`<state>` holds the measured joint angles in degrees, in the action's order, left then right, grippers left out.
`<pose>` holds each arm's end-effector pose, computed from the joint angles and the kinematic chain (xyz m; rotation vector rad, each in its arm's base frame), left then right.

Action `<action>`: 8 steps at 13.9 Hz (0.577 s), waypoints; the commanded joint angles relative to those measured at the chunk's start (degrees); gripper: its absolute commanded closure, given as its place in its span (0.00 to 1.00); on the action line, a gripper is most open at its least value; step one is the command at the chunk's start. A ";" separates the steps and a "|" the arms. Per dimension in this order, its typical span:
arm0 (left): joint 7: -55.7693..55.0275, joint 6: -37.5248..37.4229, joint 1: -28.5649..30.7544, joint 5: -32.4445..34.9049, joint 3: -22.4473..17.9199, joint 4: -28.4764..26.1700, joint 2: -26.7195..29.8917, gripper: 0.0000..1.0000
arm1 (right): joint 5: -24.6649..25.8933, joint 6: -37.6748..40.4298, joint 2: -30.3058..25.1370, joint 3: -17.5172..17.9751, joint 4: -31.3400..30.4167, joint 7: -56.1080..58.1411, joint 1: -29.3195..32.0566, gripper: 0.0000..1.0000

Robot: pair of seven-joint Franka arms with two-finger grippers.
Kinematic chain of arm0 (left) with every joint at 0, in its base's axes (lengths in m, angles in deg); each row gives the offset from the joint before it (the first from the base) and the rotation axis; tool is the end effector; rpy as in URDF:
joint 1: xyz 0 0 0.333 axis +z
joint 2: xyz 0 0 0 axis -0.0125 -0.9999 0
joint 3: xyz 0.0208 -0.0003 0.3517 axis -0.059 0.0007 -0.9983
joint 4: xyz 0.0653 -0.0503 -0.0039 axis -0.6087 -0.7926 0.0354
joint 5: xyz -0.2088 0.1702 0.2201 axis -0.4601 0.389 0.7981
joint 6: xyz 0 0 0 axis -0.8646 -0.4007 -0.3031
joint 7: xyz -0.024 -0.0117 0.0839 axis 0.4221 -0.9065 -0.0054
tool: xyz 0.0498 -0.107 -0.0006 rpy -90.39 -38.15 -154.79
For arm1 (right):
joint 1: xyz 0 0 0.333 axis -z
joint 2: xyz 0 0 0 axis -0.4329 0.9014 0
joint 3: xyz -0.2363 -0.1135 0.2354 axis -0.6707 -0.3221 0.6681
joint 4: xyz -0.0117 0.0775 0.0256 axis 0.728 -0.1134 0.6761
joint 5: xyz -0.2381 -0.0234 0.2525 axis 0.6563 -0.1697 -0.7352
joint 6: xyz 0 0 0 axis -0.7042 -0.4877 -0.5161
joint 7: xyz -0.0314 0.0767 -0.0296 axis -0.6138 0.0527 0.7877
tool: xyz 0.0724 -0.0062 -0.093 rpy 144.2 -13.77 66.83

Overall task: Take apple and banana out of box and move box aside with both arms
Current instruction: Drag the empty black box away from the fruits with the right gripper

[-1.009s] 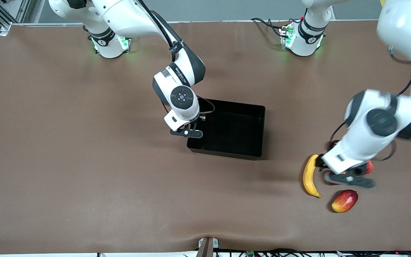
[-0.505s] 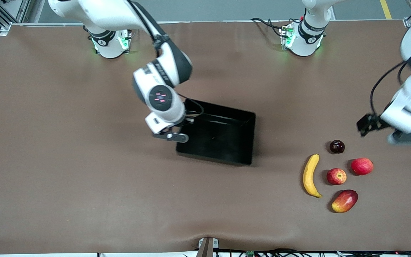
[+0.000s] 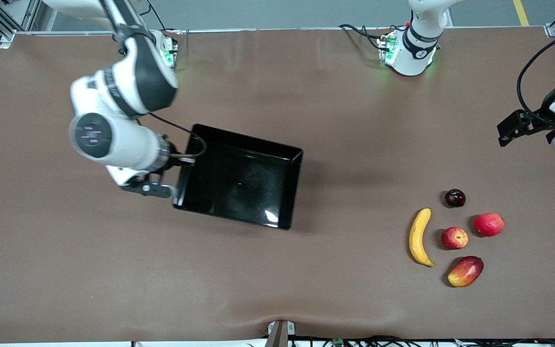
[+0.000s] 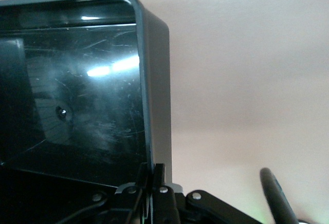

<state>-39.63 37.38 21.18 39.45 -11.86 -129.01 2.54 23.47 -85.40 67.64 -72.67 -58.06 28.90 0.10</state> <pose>0.5206 -0.0277 0.6550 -3.0492 -0.0188 -0.1154 0.5605 0.2225 0.4893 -3.0223 0.2844 0.4243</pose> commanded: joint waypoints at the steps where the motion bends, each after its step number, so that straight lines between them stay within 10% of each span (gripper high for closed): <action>1: 1.29 -1.20 -8.39 -1.92 -8.61 -1.67 2.60 0.00 | -1.44 4.09 -4.61 0.93 -1.96 6.95 7.07 1.00; 4: 1.29 -1.91 -18.59 -3.59 -18.55 -1.93 3.39 0.00 | 0.40 7.63 -6.72 0.75 -3.79 10.66 13.32 1.00; 8: 2.17 -1.83 -19.93 -3.68 -19.54 -1.58 2.34 0.00 | 5.07 -0.32 -6.47 0.84 -11.59 17.23 20.00 1.00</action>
<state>-39.19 35.60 1.74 37.03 -30.55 -129.69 4.30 27.97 -79.98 62.93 -72.98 -63.02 42.49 16.75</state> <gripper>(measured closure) 0.000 0.943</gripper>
